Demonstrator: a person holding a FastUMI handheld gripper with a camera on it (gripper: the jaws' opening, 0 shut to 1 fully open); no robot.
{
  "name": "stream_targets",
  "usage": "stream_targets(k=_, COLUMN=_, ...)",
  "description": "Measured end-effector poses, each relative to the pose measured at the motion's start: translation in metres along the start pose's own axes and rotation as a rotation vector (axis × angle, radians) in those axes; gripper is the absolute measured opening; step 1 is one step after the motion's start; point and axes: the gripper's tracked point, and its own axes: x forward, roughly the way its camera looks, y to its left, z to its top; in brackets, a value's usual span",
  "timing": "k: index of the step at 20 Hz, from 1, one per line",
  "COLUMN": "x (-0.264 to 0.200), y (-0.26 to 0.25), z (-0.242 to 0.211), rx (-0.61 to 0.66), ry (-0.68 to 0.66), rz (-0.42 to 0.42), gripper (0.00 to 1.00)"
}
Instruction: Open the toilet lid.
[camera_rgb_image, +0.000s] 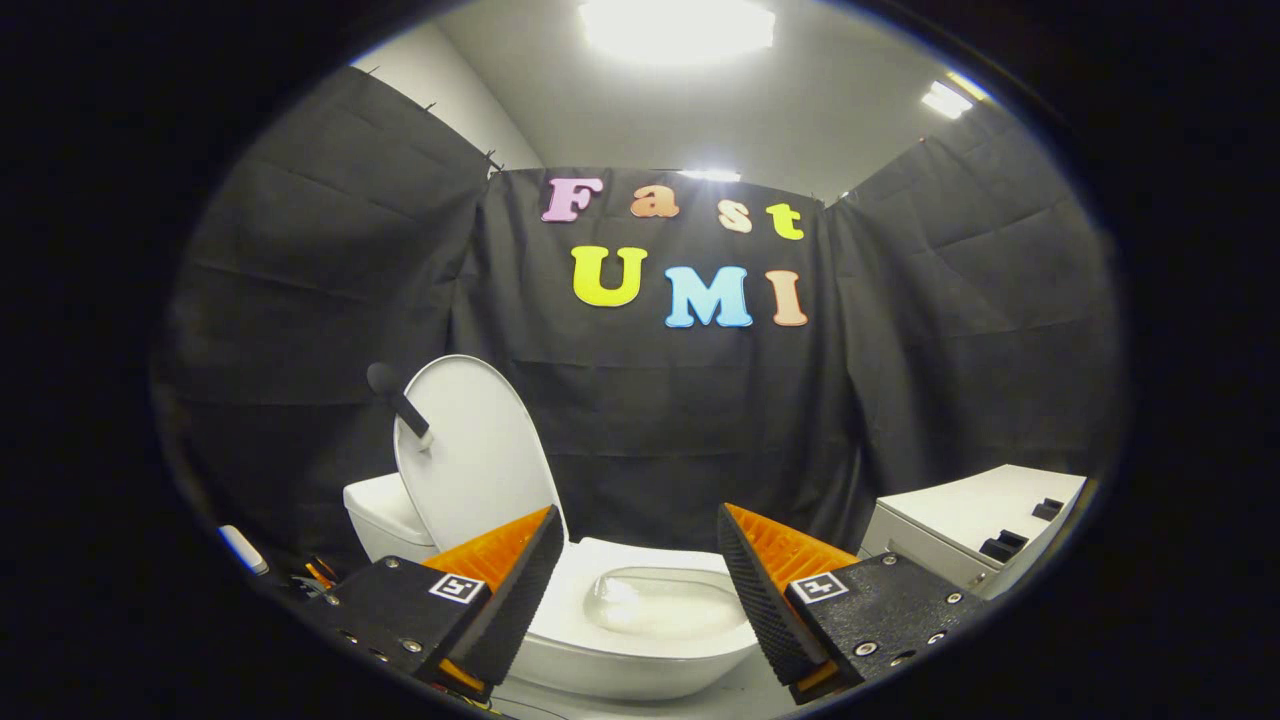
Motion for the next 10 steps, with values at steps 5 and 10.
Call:
stream_targets(k=5, x=-0.001, y=-0.006, z=-0.006, rx=0.022, ry=0.011, rz=-0.013, gripper=0.95)
stream_targets(k=10, x=-0.001, y=-0.011, z=-0.017, rx=0.039, ry=0.048, rz=-0.025, gripper=0.95)
